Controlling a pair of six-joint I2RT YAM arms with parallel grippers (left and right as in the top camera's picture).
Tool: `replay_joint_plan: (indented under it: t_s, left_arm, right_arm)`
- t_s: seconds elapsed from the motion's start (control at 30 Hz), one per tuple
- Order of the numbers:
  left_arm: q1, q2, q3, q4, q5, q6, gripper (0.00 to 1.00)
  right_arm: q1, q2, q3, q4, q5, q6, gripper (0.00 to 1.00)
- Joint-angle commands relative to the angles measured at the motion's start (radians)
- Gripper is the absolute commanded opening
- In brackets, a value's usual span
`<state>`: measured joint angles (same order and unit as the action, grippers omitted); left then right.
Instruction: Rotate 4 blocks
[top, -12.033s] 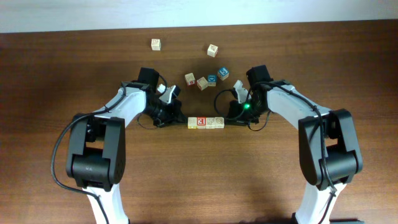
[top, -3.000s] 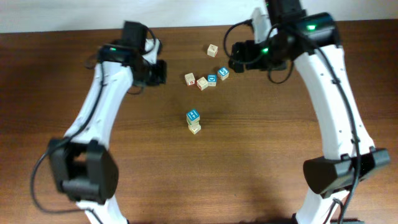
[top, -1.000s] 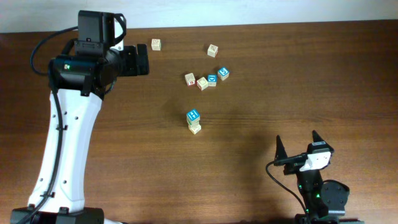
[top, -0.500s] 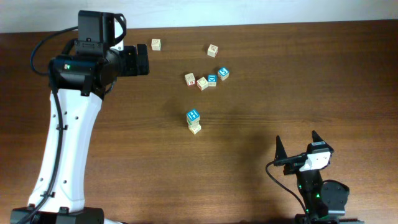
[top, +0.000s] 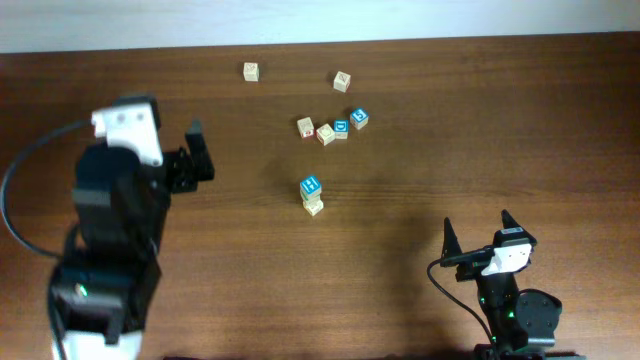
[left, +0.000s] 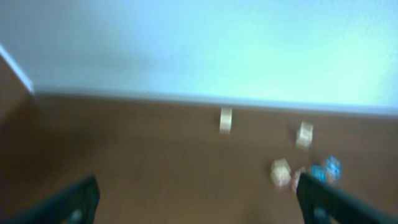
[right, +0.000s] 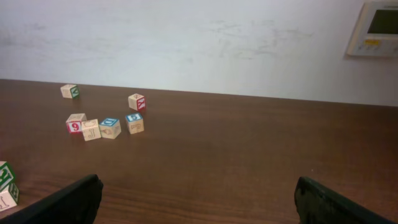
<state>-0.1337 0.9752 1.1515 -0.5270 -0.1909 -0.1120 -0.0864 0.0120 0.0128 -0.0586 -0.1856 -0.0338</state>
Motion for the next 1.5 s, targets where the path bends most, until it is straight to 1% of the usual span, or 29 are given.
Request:
replay_joint_plan:
  t_s: [0.0,0.03,0.1,0.13,0.17,0.27,0.33,0.5,0.53,0.67,0.97,1.07,1.47]
  left_arm:
    - [0.027,-0.219,-0.346,0.171,-0.015,0.016,0.99]
    - [0.027,-0.301,-0.448,0.209,-0.016,0.017,1.0]
    - [0.027,-0.415,-0.584,0.265,-0.016,0.068,0.99]
    - [0.027,-0.509,-0.692,0.325,-0.016,0.138,0.99]
    - [0.027,-0.57,-0.757,0.371,-0.016,0.183,0.99]
    - [0.027,-0.701,-0.904,0.473,-0.016,0.242,0.99]
    - [0.037,-0.787,-0.999,0.509,-0.015,0.241,0.99]
    - [0.046,-0.947,-1.139,0.513,-0.015,0.276,0.99]
    - [0.049,-0.973,-1.144,0.459,-0.011,0.28,0.99]
    - [0.05,-0.97,-1.143,0.462,0.015,0.289,0.99]
    - [0.05,-0.97,-1.143,0.462,0.014,0.29,0.99]
    - [0.05,-0.97,-1.143,0.462,0.014,0.29,0.99]
    - [0.05,-0.97,-1.143,0.462,0.014,0.29,0.99]
  right_arm:
    - [-0.005,-0.006,-0.007,-0.003,-0.006,-0.003,0.98]
    - [-0.005,-0.006,-0.007,-0.003,-0.006,-0.003,0.98]
    - [-0.005,-0.006,-0.007,-0.003,-0.006,-0.003,0.98]
    - [-0.005,-0.006,-0.007,-0.003,-0.006,-0.003,0.98]
    - [-0.005,-0.006,-0.007,-0.003,-0.006,-0.003,0.98]
    - [-0.005,-0.006,-0.007,-0.003,-0.006,-0.003,0.98]
    - [-0.005,-0.006,-0.007,-0.003,-0.006,-0.003,0.98]
    - [-0.005,-0.006,-0.007,-0.003,-0.006,-0.003,0.98]
    - [-0.005,-0.006,-0.007,-0.003,-0.006,-0.003,0.98]
    - [-0.005,-0.006,-0.007,-0.003,-0.006,-0.003,0.98]
    - [-0.002,-0.006,-0.007,-0.005,-0.003,-0.003,0.98]
    - [0.033,-0.005,-0.007,-0.004,-0.002,-0.004,0.98]
    - [0.034,-0.005,-0.007,-0.004,-0.002,-0.004,0.98]
